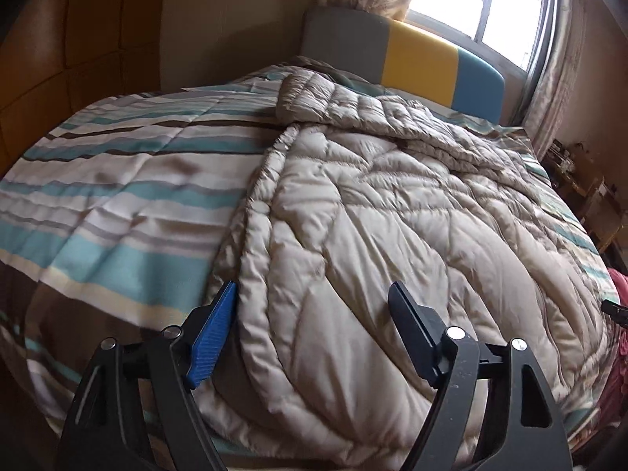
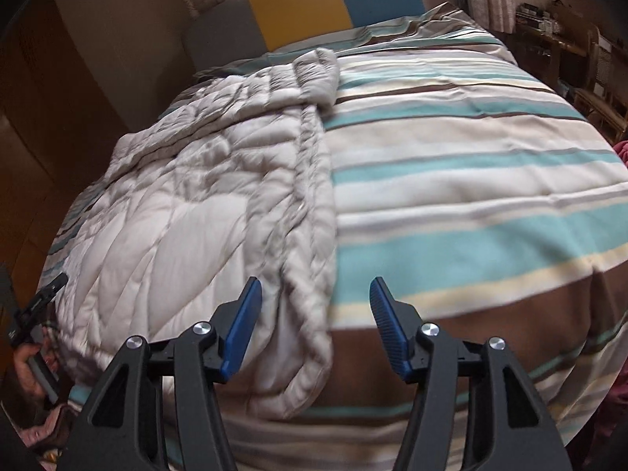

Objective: Fold large clothes

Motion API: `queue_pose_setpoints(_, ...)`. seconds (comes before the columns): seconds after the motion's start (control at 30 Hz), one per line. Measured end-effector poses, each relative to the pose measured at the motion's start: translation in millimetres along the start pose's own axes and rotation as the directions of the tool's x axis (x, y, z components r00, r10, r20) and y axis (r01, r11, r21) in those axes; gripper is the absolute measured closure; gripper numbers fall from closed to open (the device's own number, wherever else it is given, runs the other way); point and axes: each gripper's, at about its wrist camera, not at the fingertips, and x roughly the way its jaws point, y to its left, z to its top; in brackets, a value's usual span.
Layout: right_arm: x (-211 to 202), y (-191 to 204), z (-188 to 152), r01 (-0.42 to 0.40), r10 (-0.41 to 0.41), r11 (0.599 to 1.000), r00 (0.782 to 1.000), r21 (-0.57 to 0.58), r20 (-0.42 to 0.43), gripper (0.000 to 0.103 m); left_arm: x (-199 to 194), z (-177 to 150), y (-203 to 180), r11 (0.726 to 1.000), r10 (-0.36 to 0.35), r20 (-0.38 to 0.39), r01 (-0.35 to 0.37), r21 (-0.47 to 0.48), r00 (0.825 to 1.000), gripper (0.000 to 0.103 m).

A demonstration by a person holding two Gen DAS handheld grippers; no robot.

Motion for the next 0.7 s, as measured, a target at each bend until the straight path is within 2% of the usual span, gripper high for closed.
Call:
queue_pose_setpoints(0.1, 8, 6, -7, -0.016, 0.016, 1.0, 0.999, -0.008, -0.028, 0.047, 4, -10, -1, 1.0, -0.012, -0.031, 0.012, -0.003, 0.999, 0.025)
queue_pose_setpoints(0.13, 10, 8, -9, -0.017, 0.017, 1.0, 0.999, -0.011, -0.032, 0.051, 5, -14, -1, 1.0, -0.011, -0.038, 0.011, -0.005, 0.999, 0.025)
queue_pose_setpoints(0.17, 13, 9, -10, -0.023, 0.023, 1.0, 0.999, -0.014, -0.037, 0.061, 5, -16, -1, 1.0, -0.014, -0.037, 0.014, -0.005, 0.999, 0.027)
queue_pose_setpoints(0.33, 16, 15, -10, -0.049, 0.048, 0.998, 0.999, -0.029, -0.022, 0.082, 4, -18, -2, 0.998, -0.056, -0.049, 0.054, -0.025, 0.997, 0.055)
queue_pose_setpoints(0.37, 14, 15, -10, -0.056, 0.056, 0.998, 0.998, -0.029, -0.015, 0.087, 3, -18, -3, 0.998, -0.066, -0.049, 0.065, -0.023, 0.997, 0.066)
queue_pose_setpoints(0.4, 11, 14, -9, -0.074, 0.074, 0.997, 0.997, -0.023, -0.002, 0.088, 2, -18, -4, 0.997, -0.072, -0.045, 0.071, -0.02, 0.996, 0.074)
queue_pose_setpoints(0.5, 4, 12, -9, -0.112, 0.112, 0.994, 0.993, -0.012, 0.025, 0.093, -8, -16, -7, 0.997, -0.078, -0.012, 0.078, -0.005, 0.997, 0.087)
queue_pose_setpoints(0.7, -21, 13, -6, -0.177, 0.178, 0.984, 0.981, -0.016, 0.08, 0.094, -39, -11, -11, 0.993, -0.117, 0.048, 0.116, 0.02, 0.992, 0.093)
